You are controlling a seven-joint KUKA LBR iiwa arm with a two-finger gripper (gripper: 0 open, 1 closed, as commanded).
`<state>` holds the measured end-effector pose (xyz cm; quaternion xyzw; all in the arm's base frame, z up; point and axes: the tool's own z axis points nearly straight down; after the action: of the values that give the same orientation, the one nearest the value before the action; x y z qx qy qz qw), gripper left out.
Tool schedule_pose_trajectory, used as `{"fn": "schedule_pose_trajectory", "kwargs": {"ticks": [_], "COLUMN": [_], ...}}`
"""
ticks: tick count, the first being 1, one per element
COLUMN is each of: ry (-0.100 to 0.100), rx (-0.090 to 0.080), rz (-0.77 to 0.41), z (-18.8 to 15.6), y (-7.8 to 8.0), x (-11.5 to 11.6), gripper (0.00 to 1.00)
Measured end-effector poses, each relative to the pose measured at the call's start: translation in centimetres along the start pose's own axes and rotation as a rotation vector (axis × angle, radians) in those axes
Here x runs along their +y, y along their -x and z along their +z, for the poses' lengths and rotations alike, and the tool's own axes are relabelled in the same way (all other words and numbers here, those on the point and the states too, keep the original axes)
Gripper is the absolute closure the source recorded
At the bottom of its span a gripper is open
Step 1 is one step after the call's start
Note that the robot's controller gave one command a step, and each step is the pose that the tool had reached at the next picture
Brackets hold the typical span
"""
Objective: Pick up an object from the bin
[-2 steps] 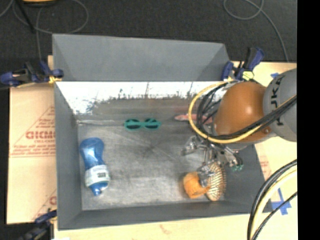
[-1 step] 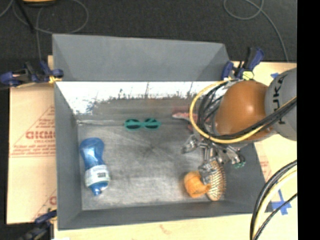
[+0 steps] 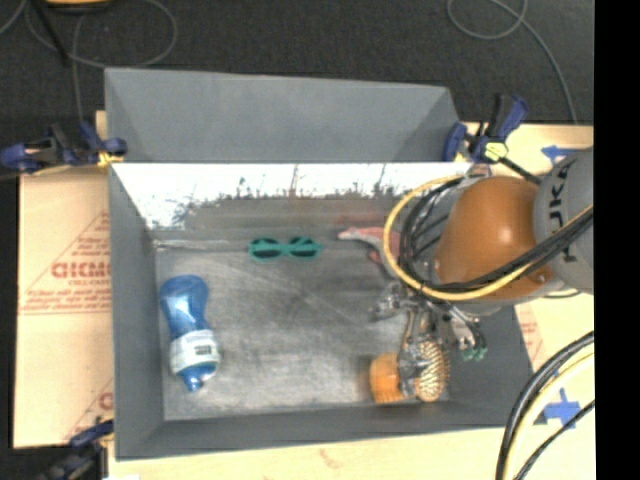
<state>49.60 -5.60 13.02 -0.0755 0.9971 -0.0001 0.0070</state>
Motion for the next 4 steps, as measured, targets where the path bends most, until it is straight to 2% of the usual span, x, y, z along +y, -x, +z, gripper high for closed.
{"fn": "schedule_pose_trajectory", "kwargs": {"ticks": [1, 2, 4], "ry": [-0.001, 0.006, 0.006], "rx": [0.002, -0.007, -0.004], "rz": [-0.069, 0.193, 0.191], "z": [5.76, 5.43, 5.22], "y": [-1.21, -1.42, -1.49], "x": [-0.52, -1.2, -1.18], "gripper": [0.0, 1.0, 1.0]}}
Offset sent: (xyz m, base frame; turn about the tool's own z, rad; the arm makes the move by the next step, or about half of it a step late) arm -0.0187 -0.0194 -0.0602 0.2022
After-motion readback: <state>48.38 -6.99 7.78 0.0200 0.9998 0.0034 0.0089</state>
